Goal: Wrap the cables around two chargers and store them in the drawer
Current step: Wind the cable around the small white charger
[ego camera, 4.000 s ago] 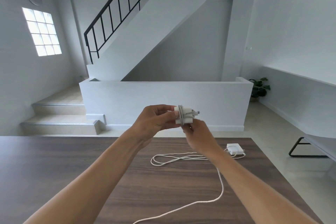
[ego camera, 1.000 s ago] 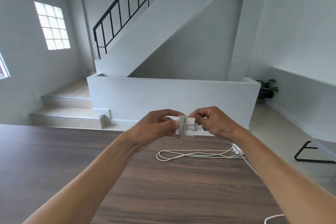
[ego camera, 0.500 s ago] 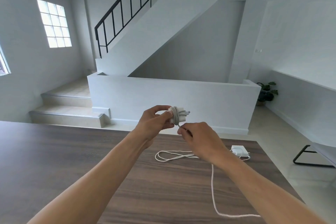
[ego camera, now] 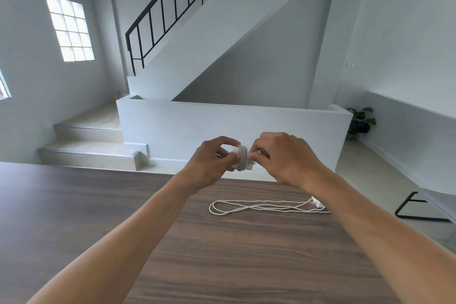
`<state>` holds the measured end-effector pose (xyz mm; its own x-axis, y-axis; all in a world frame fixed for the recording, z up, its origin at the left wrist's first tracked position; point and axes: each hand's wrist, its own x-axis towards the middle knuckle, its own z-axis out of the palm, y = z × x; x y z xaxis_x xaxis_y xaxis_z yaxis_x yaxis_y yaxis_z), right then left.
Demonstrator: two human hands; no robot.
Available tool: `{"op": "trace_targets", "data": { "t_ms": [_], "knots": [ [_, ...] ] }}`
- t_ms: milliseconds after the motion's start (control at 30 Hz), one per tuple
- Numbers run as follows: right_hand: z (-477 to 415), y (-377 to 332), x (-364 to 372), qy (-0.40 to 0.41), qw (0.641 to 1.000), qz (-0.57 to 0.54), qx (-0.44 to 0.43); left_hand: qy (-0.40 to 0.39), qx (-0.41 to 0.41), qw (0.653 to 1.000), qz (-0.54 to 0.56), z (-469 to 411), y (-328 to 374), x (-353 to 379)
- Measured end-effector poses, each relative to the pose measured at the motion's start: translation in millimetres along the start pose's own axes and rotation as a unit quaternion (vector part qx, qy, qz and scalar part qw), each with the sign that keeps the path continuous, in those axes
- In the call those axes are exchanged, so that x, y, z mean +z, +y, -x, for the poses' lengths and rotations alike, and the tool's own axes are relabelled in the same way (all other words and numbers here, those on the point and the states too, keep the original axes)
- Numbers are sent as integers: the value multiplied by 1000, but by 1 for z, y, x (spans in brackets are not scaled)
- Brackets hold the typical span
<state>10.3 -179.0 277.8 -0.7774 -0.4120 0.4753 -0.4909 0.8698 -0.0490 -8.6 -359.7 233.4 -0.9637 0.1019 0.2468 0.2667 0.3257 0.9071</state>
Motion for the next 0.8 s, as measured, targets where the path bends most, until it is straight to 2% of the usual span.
{"op": "trace_targets", "data": {
  "t_ms": [100, 167, 300, 400, 500, 600, 700, 800],
  "knots": [
    [-5, 10, -1, 10, 999, -30, 2, -31, 6, 999, -2, 1, 1, 1],
    [-9, 20, 1, 6, 995, -92, 23, -60, 6, 998, 23, 2, 3, 0],
    [-14, 38, 8, 5, 963, -265, 48, -109, -6, 985, 137, 6, 7, -1],
    [-12, 40, 17, -10, 940, -333, 66, -130, -26, 970, 205, 7, 10, -1],
    [-4, 42, 30, -43, 927, -355, 114, -147, -27, 957, 249, 7, 13, -1],
    [9, 34, 47, -55, 920, -364, 138, -124, -26, 951, 282, 5, 17, -2],
    [15, 23, 61, -21, 920, -368, 132, -78, -35, 953, 291, 1, 18, 0],
    [15, 15, 65, -6, 939, -320, 125, -26, -55, 955, 290, -2, 13, 1]
  ]
}}
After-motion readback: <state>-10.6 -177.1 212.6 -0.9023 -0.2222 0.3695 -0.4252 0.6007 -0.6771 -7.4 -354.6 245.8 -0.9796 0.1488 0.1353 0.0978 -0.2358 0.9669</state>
